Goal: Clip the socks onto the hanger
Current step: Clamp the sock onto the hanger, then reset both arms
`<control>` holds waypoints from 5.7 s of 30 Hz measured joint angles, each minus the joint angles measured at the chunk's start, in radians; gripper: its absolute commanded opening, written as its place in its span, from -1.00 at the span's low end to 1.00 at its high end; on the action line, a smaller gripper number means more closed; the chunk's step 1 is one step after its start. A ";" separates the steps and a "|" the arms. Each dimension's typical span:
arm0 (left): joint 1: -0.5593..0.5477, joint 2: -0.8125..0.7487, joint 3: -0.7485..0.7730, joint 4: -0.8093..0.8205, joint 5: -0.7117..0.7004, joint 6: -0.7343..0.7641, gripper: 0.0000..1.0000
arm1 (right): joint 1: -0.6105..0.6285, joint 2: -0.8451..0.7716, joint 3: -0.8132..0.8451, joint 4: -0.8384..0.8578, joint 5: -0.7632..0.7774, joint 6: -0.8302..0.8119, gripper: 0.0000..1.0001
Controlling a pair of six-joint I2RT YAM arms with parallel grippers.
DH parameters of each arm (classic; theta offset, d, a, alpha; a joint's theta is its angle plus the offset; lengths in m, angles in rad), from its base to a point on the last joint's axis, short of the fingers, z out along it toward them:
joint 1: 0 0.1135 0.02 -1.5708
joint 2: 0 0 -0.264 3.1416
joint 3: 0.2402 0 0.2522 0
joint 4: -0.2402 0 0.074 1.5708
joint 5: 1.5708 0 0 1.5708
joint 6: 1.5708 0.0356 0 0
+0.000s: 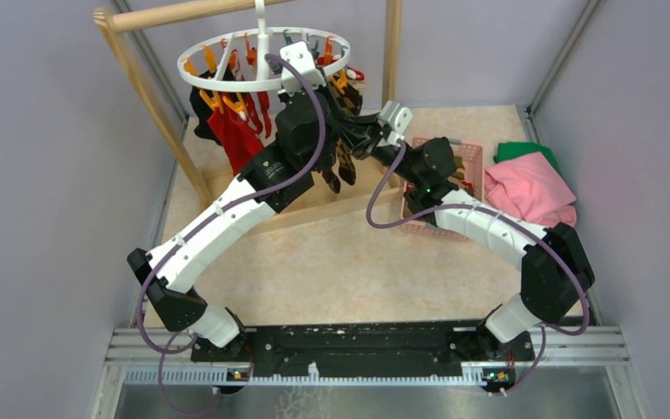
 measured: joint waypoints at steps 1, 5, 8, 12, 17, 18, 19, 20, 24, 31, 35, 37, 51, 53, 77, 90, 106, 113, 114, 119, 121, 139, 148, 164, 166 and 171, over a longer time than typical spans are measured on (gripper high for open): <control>0.000 0.000 0.000 0.000 0.002 -0.002 -0.77 | -0.002 0.000 0.005 0.000 0.000 -0.001 -1.00; 0.000 0.000 0.000 0.000 0.002 -0.005 -0.68 | -0.009 0.000 0.013 0.001 0.000 -0.004 -1.00; 0.000 0.000 0.000 0.000 0.003 -0.006 -0.57 | -0.012 0.000 0.013 0.000 0.000 -0.004 -1.00; 0.000 0.000 0.000 -0.001 0.005 -0.010 -0.53 | -0.015 0.000 0.013 0.001 0.000 -0.003 -1.00; 0.000 0.000 0.000 -0.002 0.006 -0.014 -0.42 | -0.015 0.000 0.013 0.001 0.000 -0.003 -1.00; 0.000 0.000 0.000 -0.002 0.007 -0.016 -0.38 | -0.015 0.000 0.013 0.001 0.000 -0.003 -1.00; 0.000 0.000 0.000 -0.003 0.007 -0.017 -0.36 | -0.015 0.000 0.013 0.001 0.000 -0.003 -1.00; 0.000 0.000 0.000 -0.003 0.007 -0.019 -0.36 | -0.016 0.000 0.012 0.002 0.000 -0.003 -1.00; 0.000 0.000 0.000 -0.009 0.010 -0.024 -0.35 | -0.018 0.000 0.003 0.011 0.002 0.001 -1.00; 0.000 0.000 0.000 -0.019 0.026 -0.028 -0.31 | -0.031 0.000 -0.087 0.060 0.003 0.027 -1.00; 0.000 0.000 0.000 -0.024 0.028 -0.028 -0.31 | -0.034 0.000 -0.101 0.069 -0.002 0.039 -1.00; 0.000 0.000 0.000 -0.025 0.028 -0.028 -0.32 | -0.037 0.000 -0.101 0.085 -0.005 0.043 -1.00; 0.000 0.000 0.000 -0.037 0.036 -0.032 -0.34 | -0.061 0.000 -0.101 0.103 -0.089 0.017 -1.00; 0.000 0.000 0.000 -0.037 0.037 -0.033 -0.35 | -0.065 0.000 -0.101 0.099 -0.105 0.011 -1.00; 0.000 -0.014 0.000 -0.048 0.054 -0.054 -0.37 | -0.083 0.053 -0.025 0.127 -0.221 0.018 -1.00; 0.000 -0.014 0.000 -0.052 0.055 -0.055 -0.38 | -0.084 0.053 -0.017 0.124 -0.218 0.013 -1.00; 0.000 -0.014 0.000 -0.053 0.062 -0.063 -0.04 | -0.095 0.054 0.026 0.104 -0.213 -0.003 -1.00; 0.000 -0.013 0.000 -0.066 0.081 -0.073 0.26 | -0.095 0.054 0.026 0.103 -0.212 -0.003 -1.00; 0.000 -0.013 0.000 -0.068 0.081 -0.074 0.26 | -0.096 0.054 0.026 0.103 -0.213 -0.003 -1.00; 0.000 -0.013 0.000 -0.070 0.085 -0.080 0.34 | -0.097 0.054 0.026 0.103 -0.212 -0.002 -1.00; 0.000 -0.014 0.000 -0.075 0.091 -0.083 0.39 | -0.100 0.054 0.026 0.104 -0.212 -0.002 -1.00; 0.000 -0.379 -0.312 -0.089 0.380 -0.102 0.92 | -0.109 0.050 -0.032 0.188 -0.187 0.045 0.22; 0.000 -0.750 -0.710 0.059 0.680 0.030 0.98 | -0.109 -0.048 -0.223 0.193 -0.167 0.139 0.34; 0.001 -0.995 -1.407 0.427 1.064 0.129 0.98 | -0.106 -0.375 -0.462 -0.227 0.074 0.094 0.72; 0.008 -0.995 -1.452 0.481 1.044 0.116 0.98 | -0.106 -0.405 -0.461 -0.278 0.110 0.077 0.79; 0.078 -0.965 -1.581 0.597 1.029 0.008 0.98 | -0.106 -0.462 -0.462 -0.367 0.171 0.067 0.97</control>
